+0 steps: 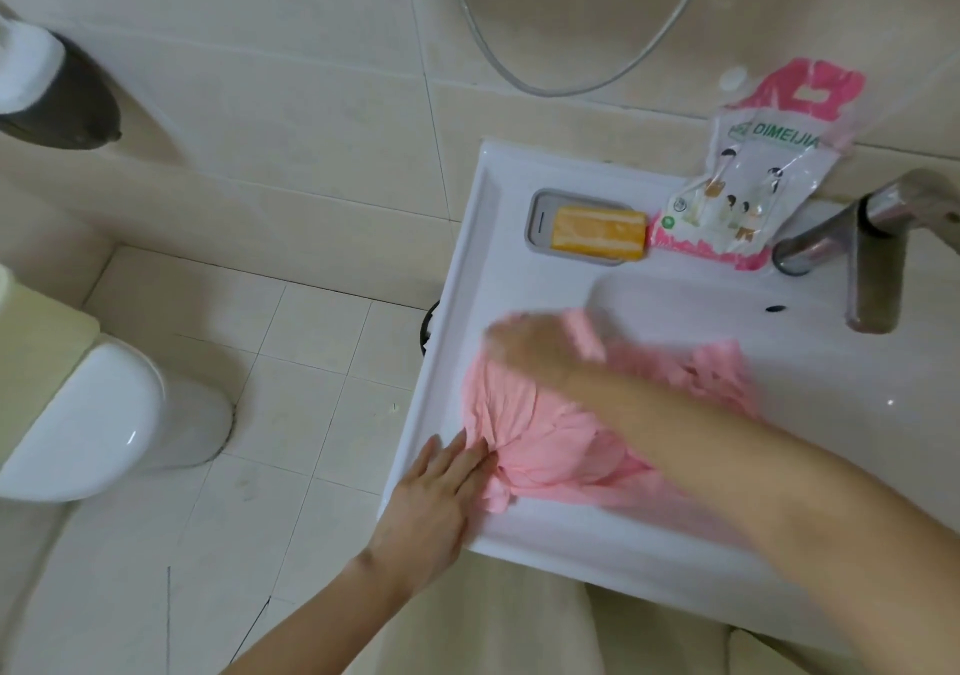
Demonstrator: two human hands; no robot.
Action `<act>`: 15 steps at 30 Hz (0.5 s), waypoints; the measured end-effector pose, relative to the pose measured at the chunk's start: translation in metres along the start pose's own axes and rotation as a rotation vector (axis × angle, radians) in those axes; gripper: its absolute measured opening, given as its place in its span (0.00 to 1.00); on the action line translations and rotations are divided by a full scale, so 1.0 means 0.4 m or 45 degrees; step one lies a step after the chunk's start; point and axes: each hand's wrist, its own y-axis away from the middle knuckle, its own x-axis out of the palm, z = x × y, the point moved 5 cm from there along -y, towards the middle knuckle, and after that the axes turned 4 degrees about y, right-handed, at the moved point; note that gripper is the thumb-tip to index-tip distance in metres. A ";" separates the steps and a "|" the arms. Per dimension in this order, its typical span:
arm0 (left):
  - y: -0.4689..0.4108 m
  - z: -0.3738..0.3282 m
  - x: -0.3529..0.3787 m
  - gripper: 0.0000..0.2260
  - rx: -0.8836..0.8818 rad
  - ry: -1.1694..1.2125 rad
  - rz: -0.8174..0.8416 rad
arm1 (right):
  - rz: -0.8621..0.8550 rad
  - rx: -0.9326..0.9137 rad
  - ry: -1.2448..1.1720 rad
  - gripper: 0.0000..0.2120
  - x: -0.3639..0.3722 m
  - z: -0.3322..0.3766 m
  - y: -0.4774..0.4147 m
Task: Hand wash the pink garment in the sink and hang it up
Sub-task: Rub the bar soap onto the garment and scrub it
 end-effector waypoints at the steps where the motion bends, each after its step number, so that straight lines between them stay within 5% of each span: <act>1: -0.001 0.000 -0.003 0.33 0.002 -0.007 -0.020 | -0.103 0.135 0.131 0.16 -0.059 -0.052 -0.030; 3: -0.005 0.000 -0.006 0.32 -0.001 0.011 -0.033 | -0.152 0.212 0.231 0.13 -0.091 -0.074 -0.041; 6: -0.004 -0.005 0.003 0.29 -0.016 0.081 -0.063 | 0.104 -0.246 -0.046 0.13 0.026 0.094 0.071; 8: 0.004 -0.006 0.014 0.28 0.001 0.098 -0.028 | -0.036 -0.438 0.070 0.14 0.062 0.078 0.081; 12: 0.006 0.003 0.012 0.25 0.017 0.006 -0.032 | -0.113 0.188 0.182 0.11 -0.055 -0.087 -0.057; 13: 0.005 0.002 0.011 0.23 0.020 0.020 -0.055 | -0.236 0.134 0.121 0.11 -0.061 -0.058 -0.039; 15: 0.004 -0.001 0.008 0.20 0.021 0.093 -0.125 | -0.074 -0.257 0.023 0.13 0.036 0.089 0.053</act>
